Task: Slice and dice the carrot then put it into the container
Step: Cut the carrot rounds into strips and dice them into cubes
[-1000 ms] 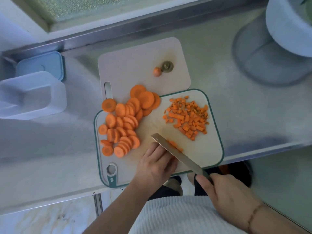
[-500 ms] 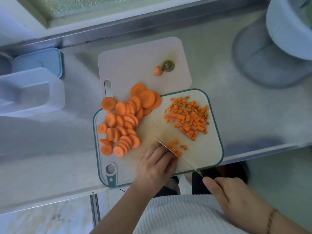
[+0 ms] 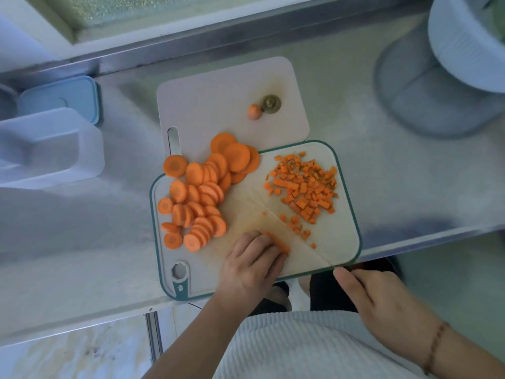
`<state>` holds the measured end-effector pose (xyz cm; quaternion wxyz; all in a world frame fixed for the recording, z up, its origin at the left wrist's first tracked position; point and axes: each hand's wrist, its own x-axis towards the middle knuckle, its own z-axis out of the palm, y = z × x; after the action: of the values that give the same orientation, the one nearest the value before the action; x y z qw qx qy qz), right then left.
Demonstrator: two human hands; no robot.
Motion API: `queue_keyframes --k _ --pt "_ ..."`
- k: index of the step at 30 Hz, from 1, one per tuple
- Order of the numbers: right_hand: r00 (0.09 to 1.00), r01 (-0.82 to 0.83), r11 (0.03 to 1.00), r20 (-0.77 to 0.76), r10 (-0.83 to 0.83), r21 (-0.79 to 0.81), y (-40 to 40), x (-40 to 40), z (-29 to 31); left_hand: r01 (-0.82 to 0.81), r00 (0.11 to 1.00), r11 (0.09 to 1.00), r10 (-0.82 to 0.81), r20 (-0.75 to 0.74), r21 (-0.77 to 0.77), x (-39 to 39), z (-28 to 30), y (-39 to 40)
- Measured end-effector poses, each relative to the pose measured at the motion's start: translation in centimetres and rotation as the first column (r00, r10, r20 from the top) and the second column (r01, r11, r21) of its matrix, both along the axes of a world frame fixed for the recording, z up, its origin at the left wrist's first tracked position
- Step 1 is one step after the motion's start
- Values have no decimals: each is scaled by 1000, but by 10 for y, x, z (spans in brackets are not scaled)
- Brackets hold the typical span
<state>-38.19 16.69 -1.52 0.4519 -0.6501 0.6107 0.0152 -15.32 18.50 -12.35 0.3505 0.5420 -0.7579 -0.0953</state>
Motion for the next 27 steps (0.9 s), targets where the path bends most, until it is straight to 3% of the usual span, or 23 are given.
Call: queue_keyframes --k 7,12,15,20,27 --pt "992 -104 988 -54 110 112 11 0 -3 20 1000 1000 -20 -21 5 2 0 5" --pt "975 -161 983 -142 172 85 2 27 -8 0 994 1000 3 -106 25 1 1 1" --pt "986 -152 988 -76 152 3 -5 44 -16 25 994 999 -22 -109 23 3 2 -1" --pt "999 -18 1000 45 17 23 -6 15 -9 35 999 999 -34 -30 33 6 2 6" --pt "995 -93 992 -38 96 87 13 5 -4 28 996 999 -26 -81 23 6 0 9"
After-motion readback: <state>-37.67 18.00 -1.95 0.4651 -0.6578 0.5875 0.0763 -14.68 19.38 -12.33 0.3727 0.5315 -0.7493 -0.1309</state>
